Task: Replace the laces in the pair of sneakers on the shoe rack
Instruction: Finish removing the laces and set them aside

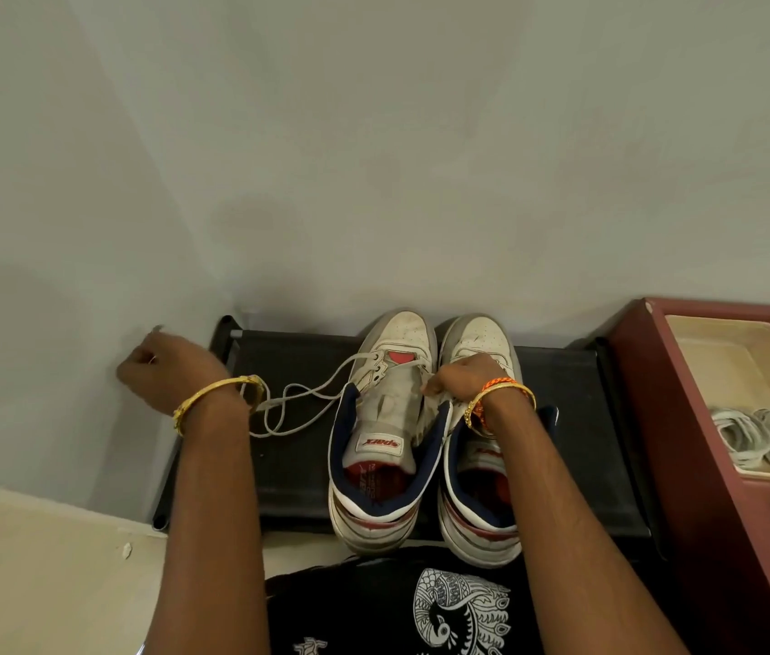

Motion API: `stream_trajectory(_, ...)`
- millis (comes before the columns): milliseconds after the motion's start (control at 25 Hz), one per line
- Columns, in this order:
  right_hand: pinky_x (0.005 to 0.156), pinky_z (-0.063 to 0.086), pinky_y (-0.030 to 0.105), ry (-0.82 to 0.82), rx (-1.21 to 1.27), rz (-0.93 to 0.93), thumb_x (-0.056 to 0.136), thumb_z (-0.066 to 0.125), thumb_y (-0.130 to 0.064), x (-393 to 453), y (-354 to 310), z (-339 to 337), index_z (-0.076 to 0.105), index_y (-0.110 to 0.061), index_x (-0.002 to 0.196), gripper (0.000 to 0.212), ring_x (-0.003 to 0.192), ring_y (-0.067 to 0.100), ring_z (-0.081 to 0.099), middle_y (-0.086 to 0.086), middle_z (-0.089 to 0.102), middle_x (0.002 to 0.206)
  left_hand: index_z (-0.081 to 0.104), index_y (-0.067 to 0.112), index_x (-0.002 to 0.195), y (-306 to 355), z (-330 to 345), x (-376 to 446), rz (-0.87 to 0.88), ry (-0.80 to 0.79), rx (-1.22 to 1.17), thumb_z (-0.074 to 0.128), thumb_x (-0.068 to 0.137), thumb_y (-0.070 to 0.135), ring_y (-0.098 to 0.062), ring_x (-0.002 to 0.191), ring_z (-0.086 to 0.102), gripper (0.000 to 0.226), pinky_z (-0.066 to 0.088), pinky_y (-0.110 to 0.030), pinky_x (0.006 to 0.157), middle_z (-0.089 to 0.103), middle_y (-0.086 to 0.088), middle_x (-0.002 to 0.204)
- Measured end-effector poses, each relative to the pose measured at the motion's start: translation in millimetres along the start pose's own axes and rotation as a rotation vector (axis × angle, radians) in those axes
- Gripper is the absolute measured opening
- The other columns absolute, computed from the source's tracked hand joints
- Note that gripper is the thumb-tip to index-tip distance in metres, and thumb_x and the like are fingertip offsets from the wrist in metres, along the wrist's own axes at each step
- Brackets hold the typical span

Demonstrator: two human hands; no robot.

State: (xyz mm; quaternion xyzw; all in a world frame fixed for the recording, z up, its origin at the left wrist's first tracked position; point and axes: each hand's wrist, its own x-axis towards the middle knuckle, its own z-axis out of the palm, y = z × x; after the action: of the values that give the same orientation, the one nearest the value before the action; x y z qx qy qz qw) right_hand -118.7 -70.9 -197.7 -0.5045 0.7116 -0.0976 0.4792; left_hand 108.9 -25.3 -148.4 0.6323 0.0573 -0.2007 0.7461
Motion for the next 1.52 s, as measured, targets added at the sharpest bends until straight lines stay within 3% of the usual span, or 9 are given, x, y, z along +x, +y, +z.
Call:
stream_trajectory(120, 0.067, 0.05, 0.029, 0.059, -0.139, -0.067, 0.075, 0.07, -0.027, -4.5, -2.6, 3.8, 0.066, -0.006, 0.083, 0.022, 0.069, 0.021, 0.058, 0.008, 0.062, 0.075, 0.036, 0.003, 0.132, -12.6, -1.8, -13.5, 0.092, -0.099, 0.772, 0.048, 0.087, 0.036, -0.03, 0.118, 0.049, 0.057, 0.038, -0.043, 0.102, 0.038, -0.019, 0.139)
stream_trajectory(200, 0.085, 0.05, 0.037, 0.228, -0.354, -0.117, 0.079, 0.066, -0.039, -8.9, -10.3, 10.1, 0.066, -0.01, 0.097, 0.034, 0.089, 0.027, 0.062, 0.009, 0.066, 0.092, 0.034, 0.007, 0.138, -23.8, -1.1, -25.8, 0.217, -0.314, 1.064, 0.054, 0.074, 0.05, -0.038, 0.125, 0.044, 0.08, 0.032, -0.056, 0.105, 0.037, -0.019, 0.141)
stream_trajectory(280, 0.099, 0.037, 0.043, 0.376, -0.537, -0.226, 0.084, 0.062, -0.039, -12.9, -22.3, 16.1, 0.066, -0.017, 0.105, 0.031, 0.107, 0.029, 0.056, 0.007, 0.065, 0.107, 0.046, 0.013, 0.131, -36.4, 1.4, -40.7, 0.247, -0.699, 1.207, 0.06, 0.076, 0.048, -0.033, 0.12, 0.048, 0.067, 0.039, -0.052, 0.101, 0.046, -0.015, 0.134)
stream_trajectory(400, 0.101, 0.029, 0.045, 0.239, -0.603, -0.411, 0.087, 0.058, -0.023, -15.8, -35.8, 23.7, 0.067, -0.023, 0.108, 0.023, 0.119, 0.03, 0.045, 0.006, 0.059, 0.118, 0.053, 0.013, 0.127, -56.9, 2.8, -59.6, 0.194, -1.024, 1.357, 0.064, 0.082, 0.036, -0.028, 0.112, 0.053, 0.051, 0.046, -0.043, 0.097, 0.055, -0.012, 0.126)
stream_trajectory(600, 0.104, 0.03, 0.046, 0.113, -0.687, -0.41, 0.088, 0.058, -0.023, -7.8, -34.6, 31.3, 0.065, -0.024, 0.115, 0.028, 0.122, 0.032, 0.042, 0.008, 0.06, 0.12, 0.063, 0.012, 0.118, -60.3, 4.1, -66.3, 0.39, -0.957, 1.418, 0.056, 0.092, 0.02, -0.023, 0.102, 0.059, 0.028, 0.044, -0.028, 0.081, 0.065, -0.009, 0.113)
stream_trajectory(1000, 0.081, 0.049, 0.028, 0.199, -0.205, -0.316, 0.083, 0.067, -0.019, 2.9, -22.7, 18.4, 0.074, -0.014, 0.088, 0.011, 0.085, 0.018, 0.06, 0.002, 0.067, 0.087, 0.063, 0.012, 0.116, -57.0, -3.6, -63.8, 0.406, -0.82, 1.372, 0.057, 0.092, 0.019, -0.023, 0.099, 0.061, 0.026, 0.045, -0.03, 0.077, 0.066, -0.009, 0.108)
stream_trajectory(1240, 0.066, 0.047, 0.031, 0.537, 0.263, -0.075, 0.085, 0.057, -0.003, 7.3, -6.0, -6.5, 0.068, 0.005, 0.079, 0.015, 0.074, 0.029, 0.058, 0.019, 0.066, 0.08, 0.063, 0.011, 0.116, -58.0, -2.9, -61.4, 0.393, -0.792, 1.375, 0.058, 0.091, 0.019, -0.023, 0.101, 0.06, 0.026, 0.048, -0.033, 0.085, 0.065, -0.009, 0.111)
stream_trajectory(1360, 0.073, 0.044, 0.032, 0.514, 0.13, -0.12, 0.089, 0.053, -0.011, 11.0, -10.6, -1.3, 0.063, 0.0, 0.09, 0.015, 0.091, 0.029, 0.054, 0.014, 0.058, 0.092, 0.062, 0.012, 0.116, -59.1, -2.6, -63.0, 0.417, -0.821, 1.373, 0.057, 0.091, 0.019, -0.023, 0.101, 0.06, 0.027, 0.048, -0.032, 0.084, 0.065, -0.008, 0.111)
stream_trajectory(1520, 0.091, 0.038, 0.037, 0.343, -0.374, -0.391, 0.082, 0.066, -0.027, 7.8, -23.6, 2.6, 0.063, -0.016, 0.112, 0.032, 0.119, 0.035, 0.036, 0.014, 0.047, 0.12, 0.063, 0.011, 0.116, -58.2, -4.5, -64.4, 0.439, -0.842, 1.358, 0.058, 0.09, 0.019, -0.022, 0.1, 0.06, 0.027, 0.047, -0.03, 0.081, 0.065, -0.008, 0.11)
